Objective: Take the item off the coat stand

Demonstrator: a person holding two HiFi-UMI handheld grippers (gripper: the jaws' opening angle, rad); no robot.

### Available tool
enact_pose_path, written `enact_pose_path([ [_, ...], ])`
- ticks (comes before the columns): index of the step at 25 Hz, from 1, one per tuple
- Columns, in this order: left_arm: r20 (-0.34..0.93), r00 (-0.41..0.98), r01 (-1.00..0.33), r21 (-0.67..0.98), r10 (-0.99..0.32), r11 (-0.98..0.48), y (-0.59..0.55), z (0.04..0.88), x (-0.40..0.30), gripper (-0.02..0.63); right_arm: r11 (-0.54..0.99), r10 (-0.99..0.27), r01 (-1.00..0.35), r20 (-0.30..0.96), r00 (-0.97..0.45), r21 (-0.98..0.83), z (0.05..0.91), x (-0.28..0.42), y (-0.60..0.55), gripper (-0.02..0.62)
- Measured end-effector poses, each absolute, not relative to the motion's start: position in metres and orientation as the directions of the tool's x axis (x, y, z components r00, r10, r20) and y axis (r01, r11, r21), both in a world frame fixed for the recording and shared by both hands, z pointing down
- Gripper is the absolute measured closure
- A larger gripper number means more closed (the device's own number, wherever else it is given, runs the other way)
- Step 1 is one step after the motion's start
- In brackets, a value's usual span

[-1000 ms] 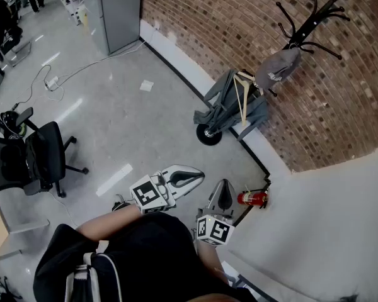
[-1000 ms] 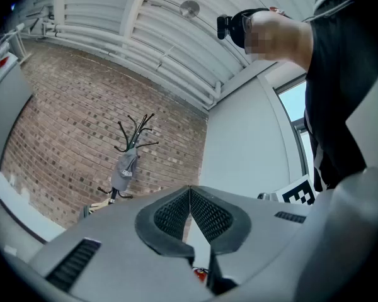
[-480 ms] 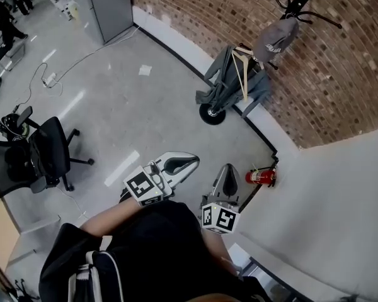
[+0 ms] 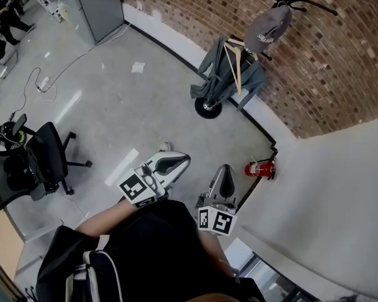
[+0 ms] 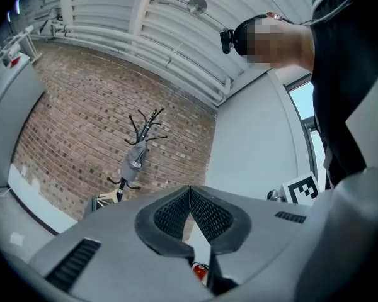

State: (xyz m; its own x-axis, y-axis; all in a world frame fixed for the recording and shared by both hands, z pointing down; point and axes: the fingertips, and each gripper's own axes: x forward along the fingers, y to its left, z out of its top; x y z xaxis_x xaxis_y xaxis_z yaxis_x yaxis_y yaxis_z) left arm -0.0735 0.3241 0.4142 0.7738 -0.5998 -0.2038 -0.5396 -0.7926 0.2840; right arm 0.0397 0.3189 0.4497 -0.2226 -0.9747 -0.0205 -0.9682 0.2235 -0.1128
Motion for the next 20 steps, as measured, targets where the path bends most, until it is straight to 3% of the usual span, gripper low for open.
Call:
enact_pose_path([
  [9, -0.229, 0.862, -0.388, 0.275, -0.452, -0.88, 0.248, 0.416, -0.024, 0.586, 0.138, -0.989, -0.99, 0.041, -0.14, -0.041, 0.453, 0.067, 0.27, 0.575],
  [20, -0.206, 0.862, -0.391, 0.312, -0.464, -0.866, 0.133, 0.429, -0.041, 0.586, 0.163, -0.984, -0.982, 0.083, -0.156, 0.094, 0.436, 0.04, 0.143, 0.574],
])
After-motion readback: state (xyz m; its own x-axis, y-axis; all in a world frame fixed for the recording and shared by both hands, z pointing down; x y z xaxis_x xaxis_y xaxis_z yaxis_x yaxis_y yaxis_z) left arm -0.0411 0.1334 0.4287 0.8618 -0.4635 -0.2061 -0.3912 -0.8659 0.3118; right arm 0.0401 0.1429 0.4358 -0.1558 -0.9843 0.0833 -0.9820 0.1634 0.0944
